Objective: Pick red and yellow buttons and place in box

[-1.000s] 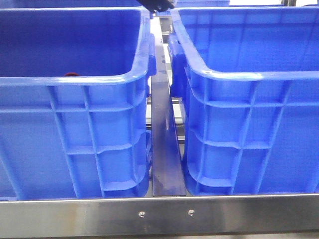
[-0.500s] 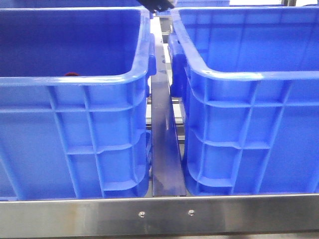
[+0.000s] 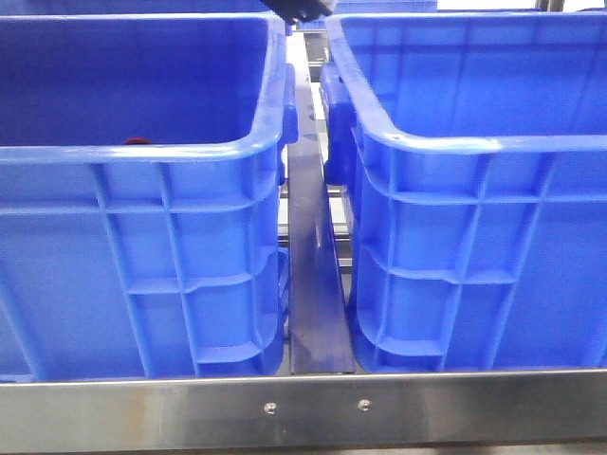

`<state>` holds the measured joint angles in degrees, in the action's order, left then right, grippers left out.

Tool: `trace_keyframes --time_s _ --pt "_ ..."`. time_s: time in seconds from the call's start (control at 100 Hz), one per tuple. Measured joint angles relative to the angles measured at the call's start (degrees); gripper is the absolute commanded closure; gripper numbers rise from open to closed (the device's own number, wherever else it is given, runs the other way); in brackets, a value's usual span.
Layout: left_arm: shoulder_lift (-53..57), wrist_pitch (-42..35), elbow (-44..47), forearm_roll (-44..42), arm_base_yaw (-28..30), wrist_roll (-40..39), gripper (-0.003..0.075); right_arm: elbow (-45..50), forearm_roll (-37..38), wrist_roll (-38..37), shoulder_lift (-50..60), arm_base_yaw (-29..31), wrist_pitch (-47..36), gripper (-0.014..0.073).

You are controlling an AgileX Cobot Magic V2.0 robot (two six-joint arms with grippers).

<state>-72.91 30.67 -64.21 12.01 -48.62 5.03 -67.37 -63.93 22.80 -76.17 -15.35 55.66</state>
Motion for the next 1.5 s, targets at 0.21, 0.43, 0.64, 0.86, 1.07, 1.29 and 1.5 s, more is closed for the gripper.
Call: trace_keyframes --time_s 0.21,0.43,0.64,0.86,1.07,1.29,1.5 --pt "0.0 -0.1 0.0 0.0 0.0 0.0 0.0738 0.0 0.7 0.2 -0.2 -0.1 -0.6 0.0352" --pt "0.0 -0.1 0.0 0.0 0.0 0.0 0.0447 0.0 0.7 0.7 -0.2 -0.1 -0.6 0.0352" --pt "0.0 -0.1 0.0 0.0 0.0 0.0 0.0181 0.0 0.7 1.1 -0.2 -0.1 -0.6 0.0352" --pt "0.0 -0.1 0.0 0.0 0.0 0.0 0.0188 -0.2 0.7 4.6 -0.2 2.7 -0.6 0.0352" --pt "0.0 -0.1 0.0 0.0 0.0 0.0 0.0188 -0.2 1.7 11.8 -0.2 9.2 -3.4 0.0352" --pt "0.0 -0.1 0.0 0.0 0.0 0.0 0.0188 -0.2 10.1 15.0 -0.2 10.7 -12.5 0.0352" --pt "0.0 -0.1 0.0 0.0 0.0 0.0 0.0188 2.0 15.5 15.6 -0.2 10.7 -23.7 0.0352"
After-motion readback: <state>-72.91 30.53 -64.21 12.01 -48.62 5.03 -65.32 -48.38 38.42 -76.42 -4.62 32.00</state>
